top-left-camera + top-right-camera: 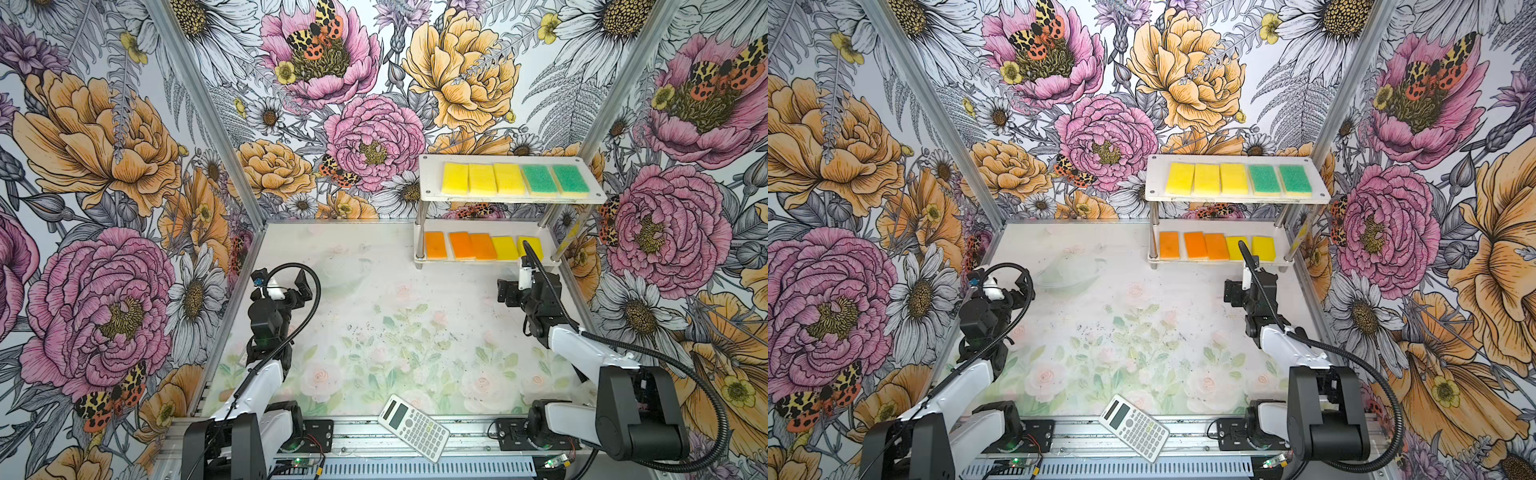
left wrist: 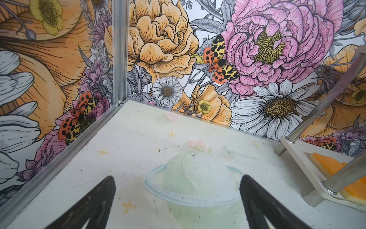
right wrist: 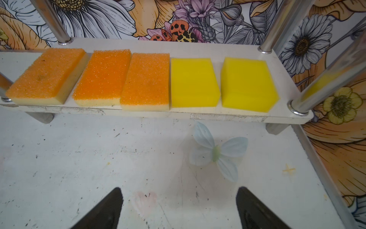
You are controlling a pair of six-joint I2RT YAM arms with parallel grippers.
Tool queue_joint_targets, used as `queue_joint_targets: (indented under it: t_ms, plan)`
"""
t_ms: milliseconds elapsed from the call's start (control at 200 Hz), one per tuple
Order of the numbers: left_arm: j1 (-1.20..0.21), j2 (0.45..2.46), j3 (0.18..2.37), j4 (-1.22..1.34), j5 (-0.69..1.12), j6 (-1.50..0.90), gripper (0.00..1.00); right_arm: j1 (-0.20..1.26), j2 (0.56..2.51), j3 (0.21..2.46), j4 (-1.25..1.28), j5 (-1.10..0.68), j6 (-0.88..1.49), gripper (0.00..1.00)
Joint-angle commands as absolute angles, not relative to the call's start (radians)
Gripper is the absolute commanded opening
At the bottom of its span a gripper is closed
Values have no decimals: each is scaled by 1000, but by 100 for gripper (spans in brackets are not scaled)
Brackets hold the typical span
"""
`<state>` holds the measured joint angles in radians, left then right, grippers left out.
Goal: Arrange cleaning sponges on a shelf
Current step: Reset both arms
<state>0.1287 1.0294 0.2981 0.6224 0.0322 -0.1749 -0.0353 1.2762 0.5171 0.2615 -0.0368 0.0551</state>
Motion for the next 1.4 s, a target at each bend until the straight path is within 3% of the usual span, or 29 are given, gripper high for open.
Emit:
queue_joint_targets:
  t_ms: [0, 370, 646, 786, 931, 1201, 1286, 1391]
  plan:
    - [138, 1059, 291, 709, 64, -153, 99, -44, 1314, 476, 499, -65, 84, 91]
    - [142, 1224, 289, 812, 67, -106, 99, -46, 1412, 460, 631, -32, 78, 89]
    - [146, 1467, 285, 1054, 83, -108, 99, -45, 1494, 475, 679, -32, 67, 89]
    - [127, 1483, 281, 1070, 88, -84, 99, -37, 1505, 459, 722, -7, 64, 89]
    - [108, 1594, 251, 1254, 95, -66, 99, -37, 1514, 437, 765, 24, 77, 93]
    - [98, 1570, 311, 1100, 71, -57, 99, -37, 1532, 410, 830, 47, 86, 100]
    - [34, 1554, 371, 955, -46, -7, 99, -35, 1538, 400, 855, 48, 83, 100]
    - [0, 1555, 376, 950, -94, 17, 99, -35, 1538, 399, 855, 48, 84, 100]
